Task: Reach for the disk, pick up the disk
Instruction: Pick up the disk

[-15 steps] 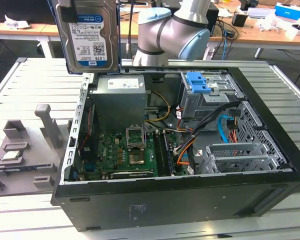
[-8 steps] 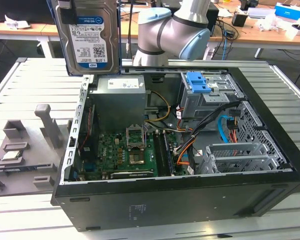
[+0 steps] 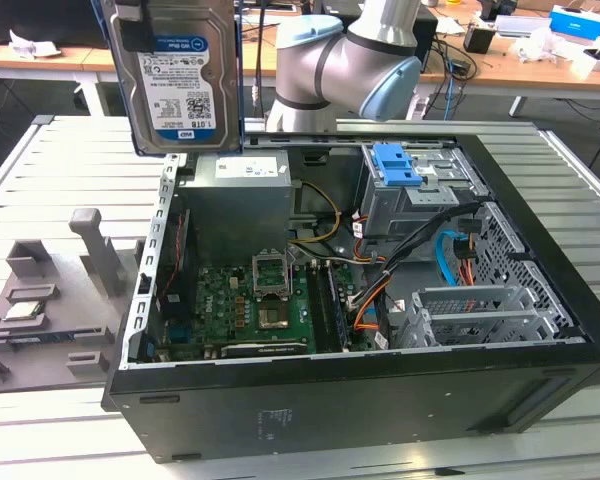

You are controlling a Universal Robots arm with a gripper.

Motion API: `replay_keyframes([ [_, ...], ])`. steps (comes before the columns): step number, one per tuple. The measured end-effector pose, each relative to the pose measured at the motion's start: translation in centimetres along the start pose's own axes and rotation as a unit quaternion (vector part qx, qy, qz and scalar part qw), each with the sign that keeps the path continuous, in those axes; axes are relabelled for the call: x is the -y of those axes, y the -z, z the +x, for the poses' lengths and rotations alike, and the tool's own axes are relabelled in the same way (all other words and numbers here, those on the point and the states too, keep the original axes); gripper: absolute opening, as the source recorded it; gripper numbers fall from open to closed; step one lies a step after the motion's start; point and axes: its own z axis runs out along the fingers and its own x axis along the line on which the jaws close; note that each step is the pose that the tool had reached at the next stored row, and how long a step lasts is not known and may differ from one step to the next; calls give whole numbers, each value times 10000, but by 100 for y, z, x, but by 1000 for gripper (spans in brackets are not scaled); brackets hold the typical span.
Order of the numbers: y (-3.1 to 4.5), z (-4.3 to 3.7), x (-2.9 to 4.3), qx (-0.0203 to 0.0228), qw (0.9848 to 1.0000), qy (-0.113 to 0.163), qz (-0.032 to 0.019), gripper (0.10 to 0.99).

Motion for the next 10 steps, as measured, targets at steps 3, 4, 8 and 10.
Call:
replay_keyframes([
  [3,0,31,4,0,10000,0,0,369],
  [4,0,41,4,0,10000,0,0,369],
  [8,0,80,8,0,10000,0,0,369],
  [10,0,102,11,0,10000,0,0,369],
])
